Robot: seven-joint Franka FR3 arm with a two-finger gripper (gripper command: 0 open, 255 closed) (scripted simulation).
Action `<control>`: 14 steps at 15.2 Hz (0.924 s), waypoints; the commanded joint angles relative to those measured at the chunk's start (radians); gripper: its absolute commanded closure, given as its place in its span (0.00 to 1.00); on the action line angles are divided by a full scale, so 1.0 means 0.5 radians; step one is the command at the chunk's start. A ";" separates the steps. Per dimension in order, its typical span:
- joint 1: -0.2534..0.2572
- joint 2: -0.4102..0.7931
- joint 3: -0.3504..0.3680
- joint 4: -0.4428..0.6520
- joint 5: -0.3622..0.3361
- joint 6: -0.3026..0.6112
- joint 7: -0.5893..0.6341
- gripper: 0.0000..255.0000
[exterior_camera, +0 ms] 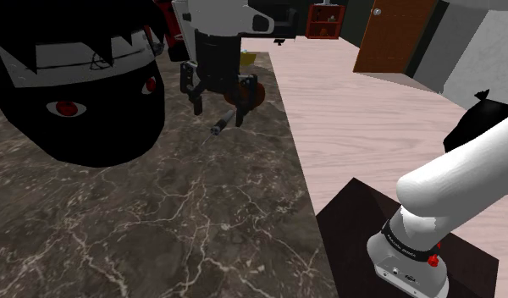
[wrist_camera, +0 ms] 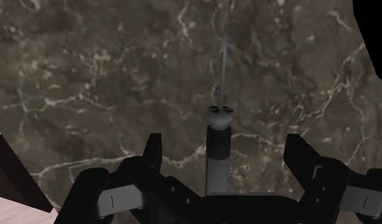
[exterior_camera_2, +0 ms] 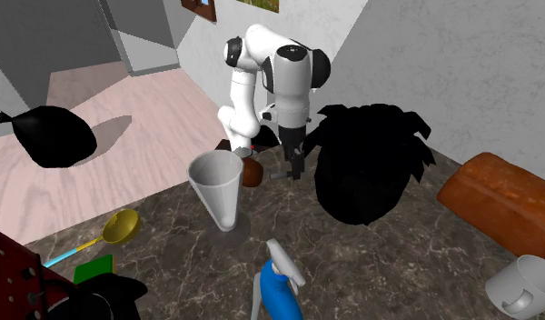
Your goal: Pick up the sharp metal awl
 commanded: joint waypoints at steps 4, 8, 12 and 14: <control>0.016 -0.030 -0.005 -0.117 0.028 0.096 -0.019 0.00; 0.013 -0.023 0.003 -0.108 0.023 0.094 -0.012 1.00; 0.019 -0.036 -0.010 -0.124 0.033 0.098 -0.023 1.00; 0.016 -0.030 -0.005 -0.117 0.028 0.096 -0.019 1.00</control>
